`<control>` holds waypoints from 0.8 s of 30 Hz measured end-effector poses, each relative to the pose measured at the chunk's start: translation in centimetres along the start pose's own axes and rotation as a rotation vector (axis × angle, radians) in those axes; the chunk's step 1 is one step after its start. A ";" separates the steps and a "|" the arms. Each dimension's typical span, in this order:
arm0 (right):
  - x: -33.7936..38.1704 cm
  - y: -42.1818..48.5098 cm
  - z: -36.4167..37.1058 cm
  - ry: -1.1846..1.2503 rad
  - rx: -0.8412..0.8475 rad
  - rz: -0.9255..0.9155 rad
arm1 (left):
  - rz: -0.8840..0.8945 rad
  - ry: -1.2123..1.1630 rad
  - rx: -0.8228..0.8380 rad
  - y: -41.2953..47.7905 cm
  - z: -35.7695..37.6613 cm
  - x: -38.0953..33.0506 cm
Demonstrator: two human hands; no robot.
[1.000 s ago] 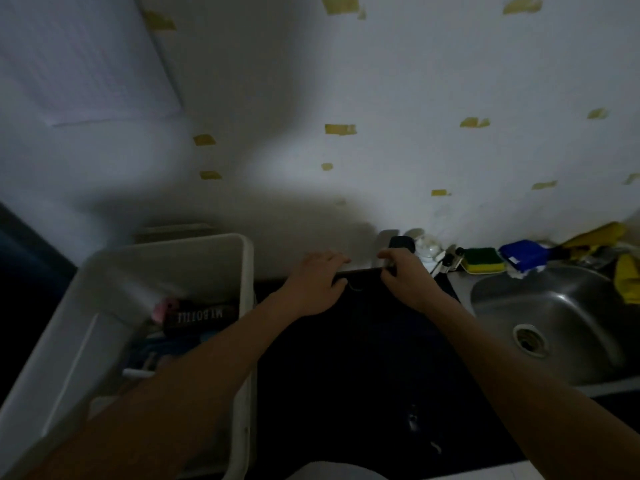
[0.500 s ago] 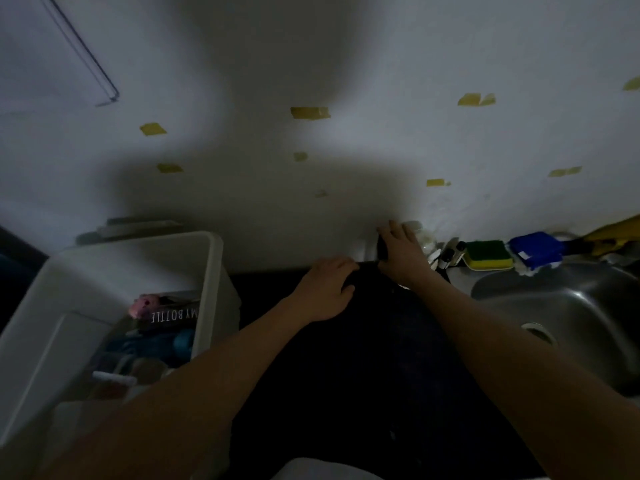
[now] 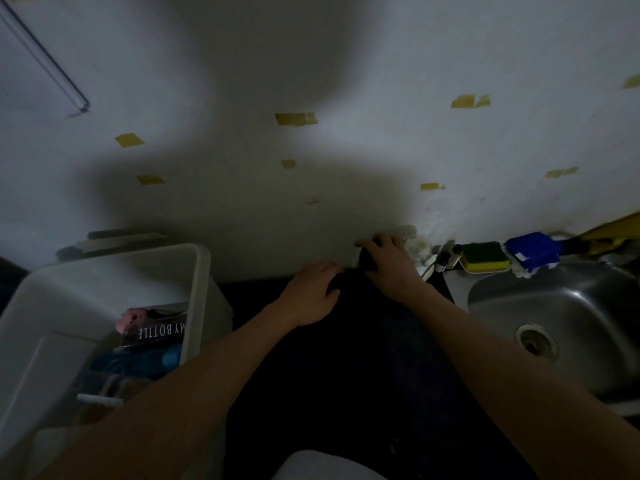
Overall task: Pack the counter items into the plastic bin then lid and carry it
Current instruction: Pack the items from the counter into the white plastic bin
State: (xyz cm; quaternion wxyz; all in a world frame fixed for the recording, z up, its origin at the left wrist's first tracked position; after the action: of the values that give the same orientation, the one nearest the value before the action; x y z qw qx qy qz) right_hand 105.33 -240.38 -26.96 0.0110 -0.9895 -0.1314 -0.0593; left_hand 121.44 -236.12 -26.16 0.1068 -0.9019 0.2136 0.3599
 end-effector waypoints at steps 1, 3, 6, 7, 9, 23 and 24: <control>0.3 -0.3 -0.5 0.046 -0.031 0.010 | -0.006 -0.030 -0.017 -0.1 -0.3 0.1; 1.0 -0.9 -1.7 0.144 -0.106 0.042 | -0.047 -0.114 -0.073 -0.6 -1.3 0.0; 3.0 -2.2 -3.1 0.242 -0.200 0.055 | -0.070 -0.209 -0.119 -1.6 -2.6 0.4; 3.7 -2.6 -3.6 0.265 -0.227 0.048 | -0.068 -0.221 -0.132 -2.0 -3.2 0.4; 5.3 -3.4 -4.9 0.276 -0.292 0.009 | -0.063 -0.219 -0.159 -2.9 -4.4 0.5; 15.7 -7.7 -13.4 0.520 -0.589 -0.272 | 0.197 -0.076 -0.322 -8.9 -14.0 -0.1; 16.6 -7.7 -13.4 0.534 -0.574 -0.267 | 0.207 -0.045 -0.337 -9.6 -14.9 0.0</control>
State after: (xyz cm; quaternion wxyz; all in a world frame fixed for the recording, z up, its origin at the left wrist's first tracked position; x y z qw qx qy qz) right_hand 117.72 -229.18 -11.60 -0.2394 -0.8764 -0.2294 -0.3492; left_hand 134.89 -232.81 -15.12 -0.0785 -0.8721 0.2396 0.4195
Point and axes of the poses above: each hand's wrist, its own y-axis towards the middle knuckle, its own z-axis out of the palm, x = y × z, the point moved 6 cm from there along y, towards the middle knuckle, and after that the axes turned 14 degrees about -y, right-handed, at the moved point
